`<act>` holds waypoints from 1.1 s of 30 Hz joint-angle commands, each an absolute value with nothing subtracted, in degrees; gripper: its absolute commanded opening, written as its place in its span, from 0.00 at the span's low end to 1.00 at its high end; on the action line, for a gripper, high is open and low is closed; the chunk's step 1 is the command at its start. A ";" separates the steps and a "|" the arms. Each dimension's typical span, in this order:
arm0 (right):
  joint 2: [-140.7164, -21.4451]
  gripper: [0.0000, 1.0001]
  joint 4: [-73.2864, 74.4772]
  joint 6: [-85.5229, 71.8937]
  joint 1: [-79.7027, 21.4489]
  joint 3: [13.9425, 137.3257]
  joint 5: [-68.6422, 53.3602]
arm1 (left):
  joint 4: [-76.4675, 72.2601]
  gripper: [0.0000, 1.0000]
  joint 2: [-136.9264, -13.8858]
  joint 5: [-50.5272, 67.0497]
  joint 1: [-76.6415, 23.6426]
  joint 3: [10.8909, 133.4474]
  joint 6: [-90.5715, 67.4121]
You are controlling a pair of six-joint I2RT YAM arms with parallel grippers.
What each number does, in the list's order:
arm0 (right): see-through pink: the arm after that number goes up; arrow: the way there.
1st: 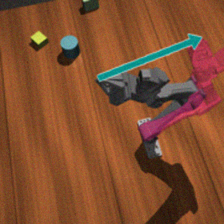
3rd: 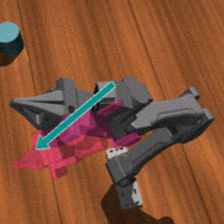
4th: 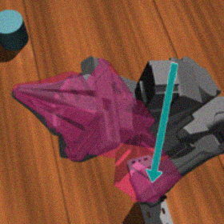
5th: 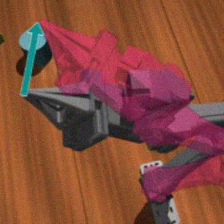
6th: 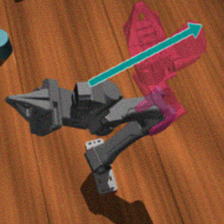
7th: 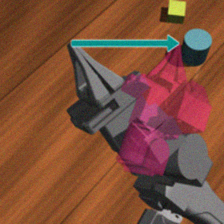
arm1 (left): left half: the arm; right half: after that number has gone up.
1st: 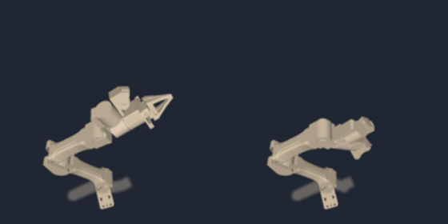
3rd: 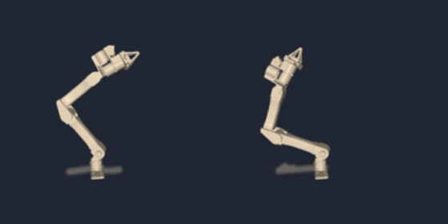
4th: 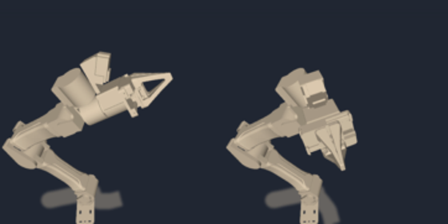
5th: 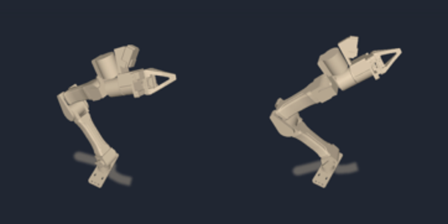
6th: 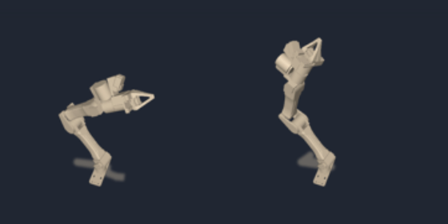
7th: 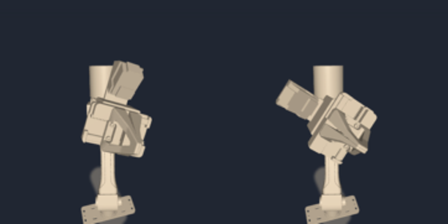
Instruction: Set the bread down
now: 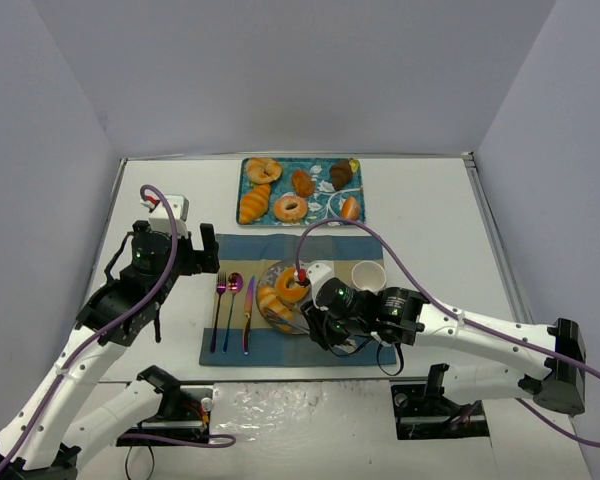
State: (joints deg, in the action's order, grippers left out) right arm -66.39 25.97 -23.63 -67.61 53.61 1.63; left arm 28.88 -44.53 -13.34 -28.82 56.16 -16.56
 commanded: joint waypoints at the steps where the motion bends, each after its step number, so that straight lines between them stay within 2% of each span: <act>1: -67.02 0.11 24.08 -23.91 -68.20 53.64 2.97 | 26.10 0.97 -44.91 -13.80 -29.18 57.83 -16.00; 7: -68.16 0.13 24.08 -24.08 -68.55 53.09 3.01 | 26.19 0.97 -44.91 -13.80 -29.18 57.83 -15.93; 22: -68.73 0.41 24.08 -24.61 -69.35 53.88 4.13 | 26.10 0.97 -44.82 -13.80 -29.21 57.83 -16.00; 33: -68.12 0.42 24.96 -25.05 -69.61 54.93 5.27 | 26.19 0.97 -44.83 -13.80 -29.27 57.83 -15.91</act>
State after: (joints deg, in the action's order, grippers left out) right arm -68.49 25.96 -24.23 -69.10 52.69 2.79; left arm 28.88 -44.58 -13.34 -28.93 56.16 -16.56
